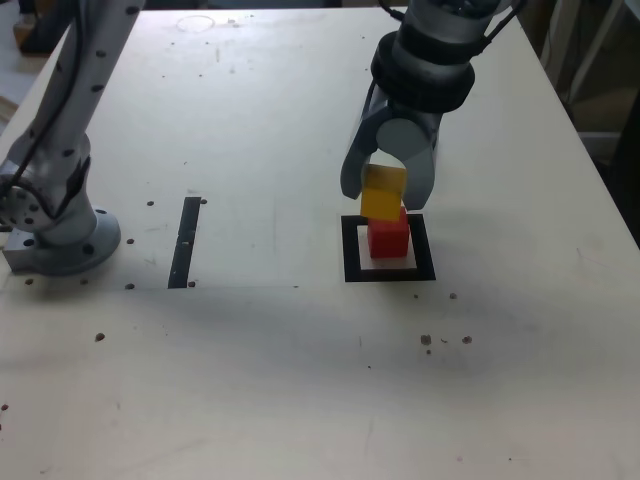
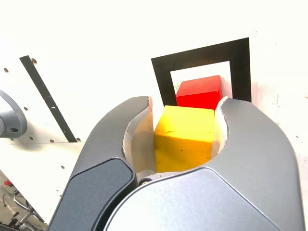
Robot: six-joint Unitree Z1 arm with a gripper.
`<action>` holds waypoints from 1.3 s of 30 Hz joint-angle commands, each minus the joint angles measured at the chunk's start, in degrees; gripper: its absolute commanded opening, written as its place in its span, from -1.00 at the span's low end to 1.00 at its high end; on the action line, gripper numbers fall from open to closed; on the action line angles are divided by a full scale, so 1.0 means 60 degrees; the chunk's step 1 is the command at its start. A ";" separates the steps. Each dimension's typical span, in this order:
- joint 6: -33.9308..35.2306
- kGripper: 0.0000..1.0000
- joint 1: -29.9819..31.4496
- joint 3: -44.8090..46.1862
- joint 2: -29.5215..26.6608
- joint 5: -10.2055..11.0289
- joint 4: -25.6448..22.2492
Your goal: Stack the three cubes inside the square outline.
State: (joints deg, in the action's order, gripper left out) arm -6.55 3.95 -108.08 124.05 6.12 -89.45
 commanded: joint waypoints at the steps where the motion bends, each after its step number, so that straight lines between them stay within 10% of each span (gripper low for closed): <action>1: -0.0067 -0.33 -0.0037 0.0007 0.0097 0.0010 0.0027; 17: -0.0315 -0.19 -0.0218 0.0166 0.0341 -0.0105 0.0359; 26: -0.0315 0.20 -0.0218 0.0116 0.0330 -0.0141 0.0362; 34: -0.0156 0.95 -0.0218 0.0127 0.0274 -0.0205 0.0258; 39: -0.0095 0.99 -0.0218 0.0095 0.0105 -0.0101 0.0076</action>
State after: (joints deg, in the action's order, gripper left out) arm -7.24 2.67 -107.16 125.74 5.18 -88.23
